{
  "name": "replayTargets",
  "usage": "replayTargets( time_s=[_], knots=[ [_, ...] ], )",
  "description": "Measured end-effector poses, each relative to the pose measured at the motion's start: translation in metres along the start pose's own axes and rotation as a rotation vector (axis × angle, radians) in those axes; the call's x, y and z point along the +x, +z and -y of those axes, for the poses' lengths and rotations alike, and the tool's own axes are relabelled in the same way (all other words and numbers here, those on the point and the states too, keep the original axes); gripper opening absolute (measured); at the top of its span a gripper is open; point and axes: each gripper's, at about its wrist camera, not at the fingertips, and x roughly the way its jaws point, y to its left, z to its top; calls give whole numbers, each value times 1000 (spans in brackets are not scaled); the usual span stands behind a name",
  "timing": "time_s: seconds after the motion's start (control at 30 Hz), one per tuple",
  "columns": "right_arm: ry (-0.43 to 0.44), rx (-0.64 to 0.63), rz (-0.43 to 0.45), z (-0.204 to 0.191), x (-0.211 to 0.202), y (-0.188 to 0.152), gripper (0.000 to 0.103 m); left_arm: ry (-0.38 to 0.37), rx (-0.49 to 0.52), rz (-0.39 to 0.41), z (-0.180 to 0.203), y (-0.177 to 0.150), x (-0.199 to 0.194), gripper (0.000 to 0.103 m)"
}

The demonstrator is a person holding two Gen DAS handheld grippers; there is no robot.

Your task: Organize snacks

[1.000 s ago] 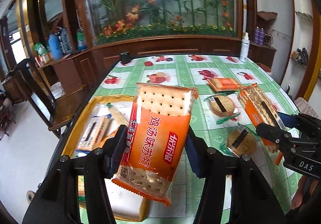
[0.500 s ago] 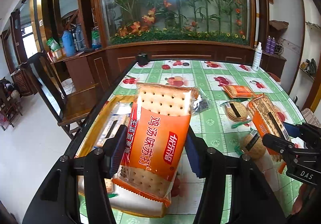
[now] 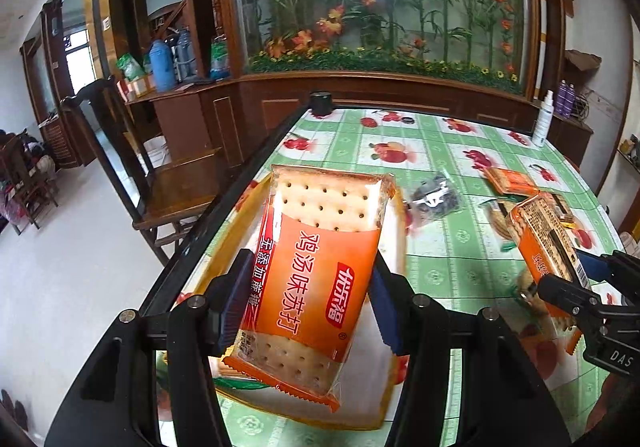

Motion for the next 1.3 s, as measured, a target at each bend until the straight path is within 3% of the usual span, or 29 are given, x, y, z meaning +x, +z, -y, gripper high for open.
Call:
replayTargets(
  time_s=[0.47, 0.83, 1.3],
  knots=[
    [88, -68, -47, -53, 47, 16, 55, -5, -87, -46, -36, -6, 21, 54],
    [137, -77, -87, -89, 109, 37, 55, 7, -130, -99, -58, -12, 42, 54],
    [159, -117, -155, -108, 147, 21, 55, 47, -139, -175, -69, -22, 70, 54]
  ],
)
